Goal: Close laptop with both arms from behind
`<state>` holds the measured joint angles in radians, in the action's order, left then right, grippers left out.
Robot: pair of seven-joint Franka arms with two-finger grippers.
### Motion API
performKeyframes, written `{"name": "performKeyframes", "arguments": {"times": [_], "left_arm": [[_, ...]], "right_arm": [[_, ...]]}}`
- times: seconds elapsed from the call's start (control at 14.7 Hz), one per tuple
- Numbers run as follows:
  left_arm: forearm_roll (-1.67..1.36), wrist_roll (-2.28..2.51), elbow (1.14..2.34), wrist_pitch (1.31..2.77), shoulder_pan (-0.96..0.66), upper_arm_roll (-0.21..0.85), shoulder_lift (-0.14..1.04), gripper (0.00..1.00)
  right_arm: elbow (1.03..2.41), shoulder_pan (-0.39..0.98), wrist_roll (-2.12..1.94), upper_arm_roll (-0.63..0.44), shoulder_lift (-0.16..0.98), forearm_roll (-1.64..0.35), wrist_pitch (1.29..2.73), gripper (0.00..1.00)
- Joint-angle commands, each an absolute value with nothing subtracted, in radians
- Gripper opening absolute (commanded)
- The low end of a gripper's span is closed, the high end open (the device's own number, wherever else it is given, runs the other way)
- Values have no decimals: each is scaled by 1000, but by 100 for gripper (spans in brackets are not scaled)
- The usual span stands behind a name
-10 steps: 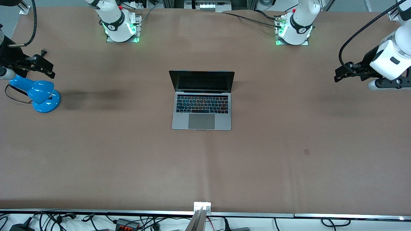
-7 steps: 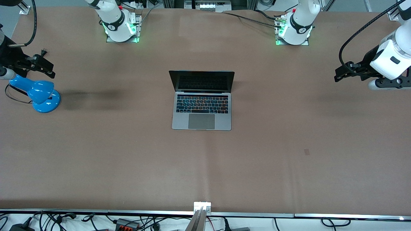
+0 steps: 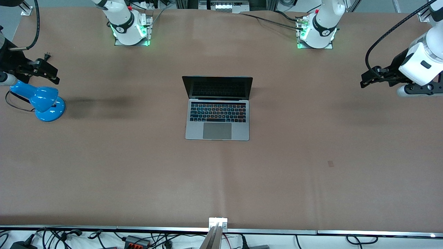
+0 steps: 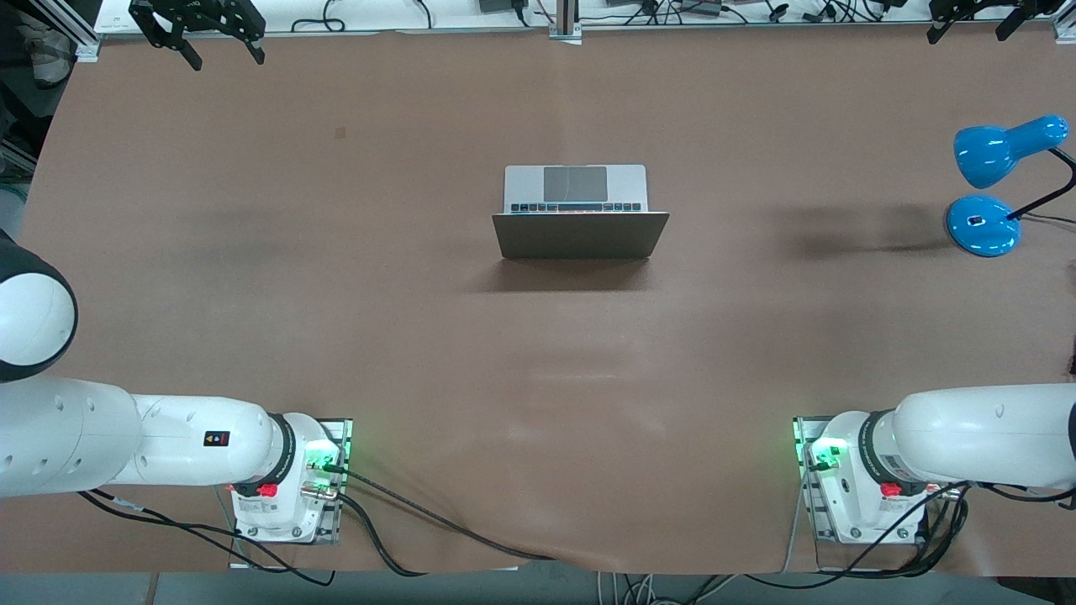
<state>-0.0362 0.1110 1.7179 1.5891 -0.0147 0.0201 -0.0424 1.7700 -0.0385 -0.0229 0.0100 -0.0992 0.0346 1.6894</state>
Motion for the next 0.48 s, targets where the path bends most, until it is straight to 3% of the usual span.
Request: {"name": "performKeyframes", "arguments": {"times": [0.0,0.07,0.2,0.41], "left_arm": [[-35,101,1707,1571,-23,14,-52,100],[-35,103,1707,1568,-23,15,-54,92],[-35,92,1707,1552,-25,15,-57,39],[-38,92,1709,1534,-25,17,-70,0]], "right_arm": [[1787,-46,-34,14,-120,20,1687,89],[1787,-48,-35,14,-117,18,1689,72],[1787,-48,-35,14,-117,20,1687,50],[1786,-41,-35,18,-115,20,1681,17]]}}
